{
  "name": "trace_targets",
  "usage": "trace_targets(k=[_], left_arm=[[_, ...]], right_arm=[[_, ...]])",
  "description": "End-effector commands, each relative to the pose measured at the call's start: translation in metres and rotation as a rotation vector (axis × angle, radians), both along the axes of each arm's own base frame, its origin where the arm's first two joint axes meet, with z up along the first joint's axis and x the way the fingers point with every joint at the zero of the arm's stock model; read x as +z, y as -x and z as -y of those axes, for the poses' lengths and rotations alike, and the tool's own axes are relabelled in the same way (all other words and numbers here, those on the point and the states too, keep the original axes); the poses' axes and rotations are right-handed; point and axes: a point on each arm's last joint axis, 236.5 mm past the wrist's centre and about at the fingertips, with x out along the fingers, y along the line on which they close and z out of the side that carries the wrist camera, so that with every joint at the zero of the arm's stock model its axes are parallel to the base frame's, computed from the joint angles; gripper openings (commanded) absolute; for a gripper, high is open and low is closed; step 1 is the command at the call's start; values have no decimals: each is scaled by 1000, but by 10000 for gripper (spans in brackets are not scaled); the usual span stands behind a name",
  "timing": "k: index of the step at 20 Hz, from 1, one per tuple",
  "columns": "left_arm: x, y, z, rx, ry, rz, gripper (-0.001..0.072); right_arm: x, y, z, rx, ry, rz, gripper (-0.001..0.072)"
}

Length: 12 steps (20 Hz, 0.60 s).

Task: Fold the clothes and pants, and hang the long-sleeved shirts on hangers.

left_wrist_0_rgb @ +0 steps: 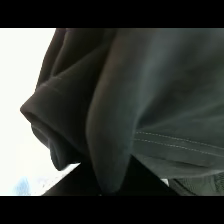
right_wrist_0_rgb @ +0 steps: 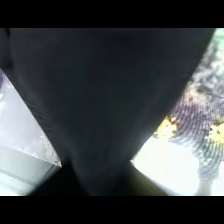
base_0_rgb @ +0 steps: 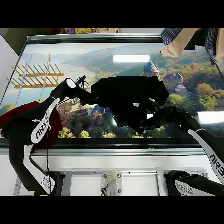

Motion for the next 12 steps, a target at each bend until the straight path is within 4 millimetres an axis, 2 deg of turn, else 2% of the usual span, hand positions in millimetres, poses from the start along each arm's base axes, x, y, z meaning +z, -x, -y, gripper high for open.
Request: trace_targets(k=[1,2,3,4,5,6,7,8,9,10,12], left_arm=[[15,-10,-12,32,8,29,26],[36,-19,-22,57,14,76,26],[70,-32,-35,90,21,155,25],[111,-44,-48,112,30,245,26],[160,-51,-62,121,37,348,26],[218,-51,-73,122,45,462,26],[274,-43,-80,114,47,572,26],[334,-28,-86,111,48,691,26],[391,-8,-90,108,49,816,26],[441,15,-91,102,45,937,26],[529,66,-93,101,41,1173,27]], right_arm=[[8,-10,2,41,34,53,35],[24,-20,10,81,74,104,34],[48,-31,21,120,125,163,34],[82,-45,38,146,187,240,34],[129,-62,56,145,254,347,34],[188,-76,74,122,311,482,34],[250,-85,90,72,349,628,34],[319,-85,106,-4,374,788,34],[381,-76,119,-88,382,929,34],[441,-58,130,-173,376,1065,34],[526,-13,142,-285,343,1271,34]])
